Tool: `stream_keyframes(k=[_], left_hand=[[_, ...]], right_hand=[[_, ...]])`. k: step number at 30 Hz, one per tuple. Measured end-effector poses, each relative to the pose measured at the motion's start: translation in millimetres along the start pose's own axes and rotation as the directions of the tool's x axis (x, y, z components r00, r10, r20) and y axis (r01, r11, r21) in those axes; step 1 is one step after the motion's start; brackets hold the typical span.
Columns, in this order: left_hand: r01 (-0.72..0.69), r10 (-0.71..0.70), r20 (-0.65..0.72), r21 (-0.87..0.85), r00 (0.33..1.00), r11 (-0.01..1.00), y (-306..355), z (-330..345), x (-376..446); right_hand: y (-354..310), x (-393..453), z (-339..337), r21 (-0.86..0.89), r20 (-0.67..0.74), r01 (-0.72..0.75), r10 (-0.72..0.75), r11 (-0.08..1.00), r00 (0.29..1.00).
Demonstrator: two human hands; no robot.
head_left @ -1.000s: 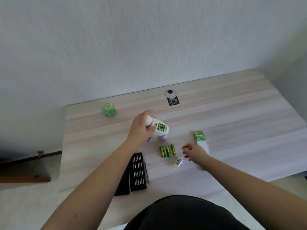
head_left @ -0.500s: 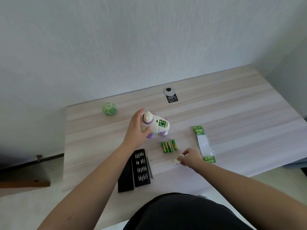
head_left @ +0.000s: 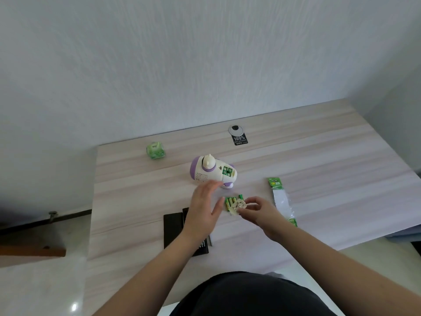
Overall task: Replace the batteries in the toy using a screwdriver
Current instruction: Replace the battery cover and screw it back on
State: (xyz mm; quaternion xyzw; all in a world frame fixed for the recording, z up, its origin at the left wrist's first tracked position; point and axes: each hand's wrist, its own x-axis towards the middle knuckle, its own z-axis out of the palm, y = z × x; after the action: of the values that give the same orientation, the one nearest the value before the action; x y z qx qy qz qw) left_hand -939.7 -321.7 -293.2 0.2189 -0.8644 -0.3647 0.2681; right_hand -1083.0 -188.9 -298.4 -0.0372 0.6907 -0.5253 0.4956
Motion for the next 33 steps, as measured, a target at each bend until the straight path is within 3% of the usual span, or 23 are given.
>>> stream_keyframes(k=[8, 14, 18, 24, 28, 33], left_hand=[[0.195, -0.164, 0.212, -0.137, 0.963, 0.971, 21.9, 19.2, 8.6], [0.182, -0.163, 0.179, -0.096, 0.970, 0.979, 36.3, 26.1, 22.0], [0.167, -0.150, 0.194, -0.074, 0.969, 0.983, 47.4, 33.6, 38.0], [0.332, -0.303, 0.173, -0.174, 0.937, 0.927, 60.2, 54.5, 47.4], [0.253, -0.246, 0.097, -0.069, 0.964, 0.965, 67.0, 59.8, 49.1], [0.411, -0.410, 0.030, -0.080, 0.912, 0.908, 66.1, 52.3, 52.2]], right_hand=[[-32.8, -17.2, -2.1, 0.200, 0.127, 0.065, -0.091, 0.978, 0.988], [-52.9, -11.4, -21.8, 0.198, 0.222, 0.061, -0.105, 0.978, 0.969], [-61.4, -2.4, -35.4, 0.153, 0.184, 0.109, -0.136, 0.982, 0.973], [-70.9, 14.1, -51.0, 0.177, 0.112, 0.099, -0.120, 0.979, 0.986], [-71.3, 23.0, -56.6, 0.172, 0.166, 0.051, -0.080, 0.984, 0.983], [-70.1, 29.3, -51.5, 0.108, 0.232, 0.099, -0.121, 0.989, 0.965]])
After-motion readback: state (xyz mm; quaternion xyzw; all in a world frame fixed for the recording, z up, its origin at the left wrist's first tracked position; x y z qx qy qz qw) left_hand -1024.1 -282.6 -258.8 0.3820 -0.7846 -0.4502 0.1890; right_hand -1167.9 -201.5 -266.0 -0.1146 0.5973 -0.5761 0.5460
